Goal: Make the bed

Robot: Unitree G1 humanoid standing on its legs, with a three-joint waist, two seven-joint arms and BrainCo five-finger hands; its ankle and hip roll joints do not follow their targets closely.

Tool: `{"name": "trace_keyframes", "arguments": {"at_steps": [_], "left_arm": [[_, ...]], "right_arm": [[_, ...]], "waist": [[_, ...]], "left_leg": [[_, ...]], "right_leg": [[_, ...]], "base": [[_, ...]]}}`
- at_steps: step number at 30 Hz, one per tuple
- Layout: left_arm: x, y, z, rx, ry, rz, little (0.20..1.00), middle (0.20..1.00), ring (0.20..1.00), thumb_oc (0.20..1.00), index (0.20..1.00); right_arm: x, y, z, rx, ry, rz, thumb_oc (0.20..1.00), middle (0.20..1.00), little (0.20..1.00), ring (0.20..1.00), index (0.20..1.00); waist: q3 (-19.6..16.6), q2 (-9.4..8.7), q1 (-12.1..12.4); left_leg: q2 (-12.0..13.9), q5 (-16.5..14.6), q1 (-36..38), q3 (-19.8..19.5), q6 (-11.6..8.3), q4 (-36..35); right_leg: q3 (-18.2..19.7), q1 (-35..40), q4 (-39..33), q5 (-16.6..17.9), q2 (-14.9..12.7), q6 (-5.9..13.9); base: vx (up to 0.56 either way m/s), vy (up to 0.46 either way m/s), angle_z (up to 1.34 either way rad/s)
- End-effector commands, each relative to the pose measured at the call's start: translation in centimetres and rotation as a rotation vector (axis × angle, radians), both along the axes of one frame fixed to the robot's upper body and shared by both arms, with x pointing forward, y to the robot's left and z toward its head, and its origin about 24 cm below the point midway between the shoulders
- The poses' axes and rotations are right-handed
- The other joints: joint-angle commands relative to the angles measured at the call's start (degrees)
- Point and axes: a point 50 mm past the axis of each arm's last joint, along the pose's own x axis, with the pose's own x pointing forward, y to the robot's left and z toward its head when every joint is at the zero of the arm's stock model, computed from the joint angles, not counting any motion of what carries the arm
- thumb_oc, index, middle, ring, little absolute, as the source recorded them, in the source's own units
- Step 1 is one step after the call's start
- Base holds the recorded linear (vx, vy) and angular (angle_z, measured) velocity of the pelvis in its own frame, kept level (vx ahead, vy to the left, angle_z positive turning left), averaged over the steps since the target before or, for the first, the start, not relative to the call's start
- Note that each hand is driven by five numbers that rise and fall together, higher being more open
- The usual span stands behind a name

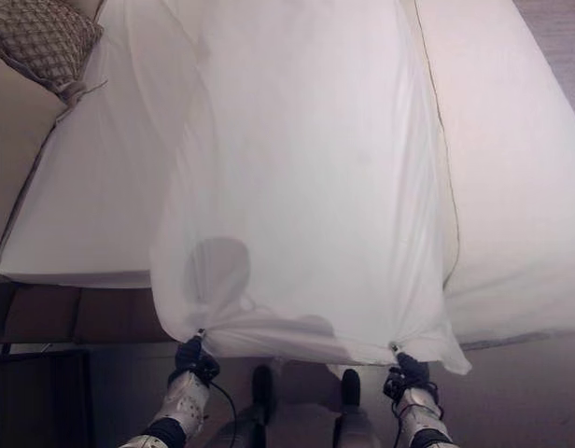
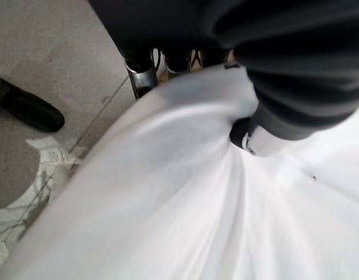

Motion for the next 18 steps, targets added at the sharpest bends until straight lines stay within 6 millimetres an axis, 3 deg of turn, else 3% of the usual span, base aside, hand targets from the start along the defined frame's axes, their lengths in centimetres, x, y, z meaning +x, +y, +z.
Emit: {"name": "trace_keyframes", "arguments": {"at_steps": [1,14,18], "left_arm": [[-10.6,4.3,-6.3,0.059,0.437,0.107,1.000,1.000,1.000,1.000,1.000],[-12.7,3.3,-7.1,0.125,0.459,-0.121,1.000,1.000,1.000,1.000,1.000],[-13.4,3.3,-7.2,0.318,0.502,-0.387,1.000,1.000,1.000,1.000,1.000]], "right_arm": [[-6.8,-1.0,-3.5,-0.161,0.312,0.246,1.000,1.000,1.000,1.000,1.000],[-7.9,-2.0,-3.7,-0.169,0.336,0.238,1.000,1.000,1.000,1.000,1.000],[-7.9,-1.8,-3.6,-0.160,0.310,0.246,1.000,1.000,1.000,1.000,1.000]], "waist": [[1.05,-0.79,-0.28],[0.21,-0.67,0.37],[-0.34,-0.51,0.70]], "left_leg": [[-0.30,-1.77,-2.24,-0.03,-0.81,4.47],[-0.65,-1.65,-1.57,-0.57,-0.65,3.87],[-0.70,-1.47,-1.28,-1.08,-0.69,3.20]], "right_leg": [[0.02,-1.08,-3.85,7.61,-1.95,2.20],[-0.99,0.92,-6.06,8.40,-2.54,2.64],[-1.47,1.60,-6.67,8.38,-2.63,2.67]], "base": [[0.00,0.000,0.00],[0.01,-0.005,0.02],[0.02,-0.016,0.05]]}}
